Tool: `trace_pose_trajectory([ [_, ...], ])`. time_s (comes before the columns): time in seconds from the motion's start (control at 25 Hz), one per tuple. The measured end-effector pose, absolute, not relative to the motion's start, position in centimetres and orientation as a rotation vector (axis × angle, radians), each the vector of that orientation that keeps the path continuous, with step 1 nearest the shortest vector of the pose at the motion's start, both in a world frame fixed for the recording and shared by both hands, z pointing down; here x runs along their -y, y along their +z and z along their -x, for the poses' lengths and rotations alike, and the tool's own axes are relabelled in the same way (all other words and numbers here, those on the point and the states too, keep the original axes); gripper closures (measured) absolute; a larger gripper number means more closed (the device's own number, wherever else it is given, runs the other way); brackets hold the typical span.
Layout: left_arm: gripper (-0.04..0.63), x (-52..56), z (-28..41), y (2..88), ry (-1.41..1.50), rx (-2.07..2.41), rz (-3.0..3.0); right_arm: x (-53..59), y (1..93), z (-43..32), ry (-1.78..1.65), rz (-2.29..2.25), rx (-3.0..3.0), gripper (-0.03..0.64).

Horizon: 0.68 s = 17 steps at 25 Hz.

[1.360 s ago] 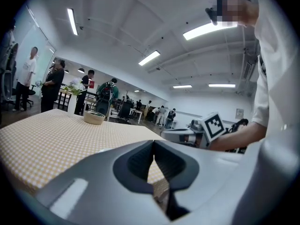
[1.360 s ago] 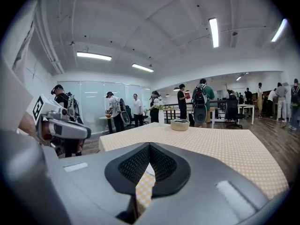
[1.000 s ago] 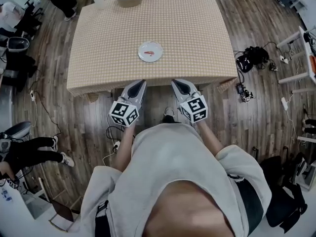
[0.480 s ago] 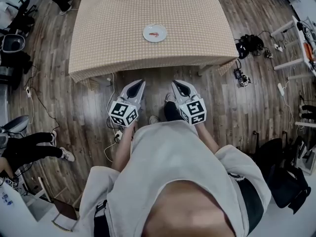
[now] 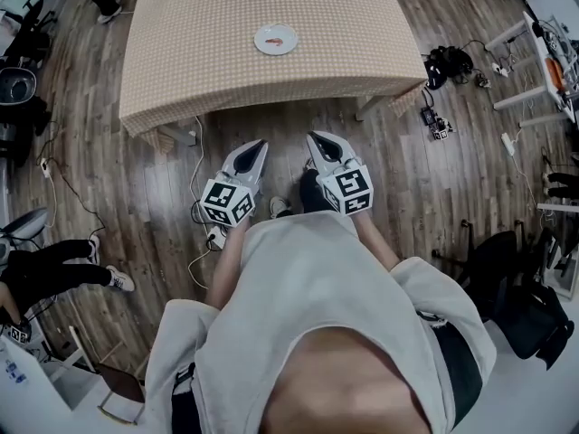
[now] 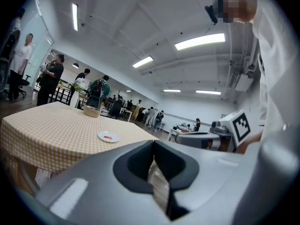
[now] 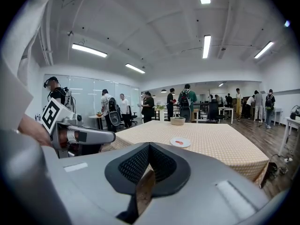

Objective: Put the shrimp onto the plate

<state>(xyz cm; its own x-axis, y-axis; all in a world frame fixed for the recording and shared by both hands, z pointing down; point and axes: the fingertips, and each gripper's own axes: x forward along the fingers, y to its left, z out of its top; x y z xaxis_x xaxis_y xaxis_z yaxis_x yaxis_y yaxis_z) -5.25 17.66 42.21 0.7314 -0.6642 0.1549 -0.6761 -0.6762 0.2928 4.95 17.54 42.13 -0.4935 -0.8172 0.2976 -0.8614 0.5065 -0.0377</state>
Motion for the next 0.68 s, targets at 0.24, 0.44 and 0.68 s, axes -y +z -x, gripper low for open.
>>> trace_pose_trajectory([
  [0.24,0.586,-18.2,5.2,42.1,0.040,1.041,-2.618,-18.0,42.1,-4.4,0.254,-1.425,2.522,0.620],
  [0.44,0.586,-18.3,5.7,41.7,0.042,1.048,-2.626,-17.8,41.6,-3.9,0.233,-1.439,2.528,0.620],
  [0.68,0.586,-18.6,5.7,41.8,0.028,1.049,-2.624,-17.8,42.0,-3.7,0.199,-1.431,2.515,0.620],
])
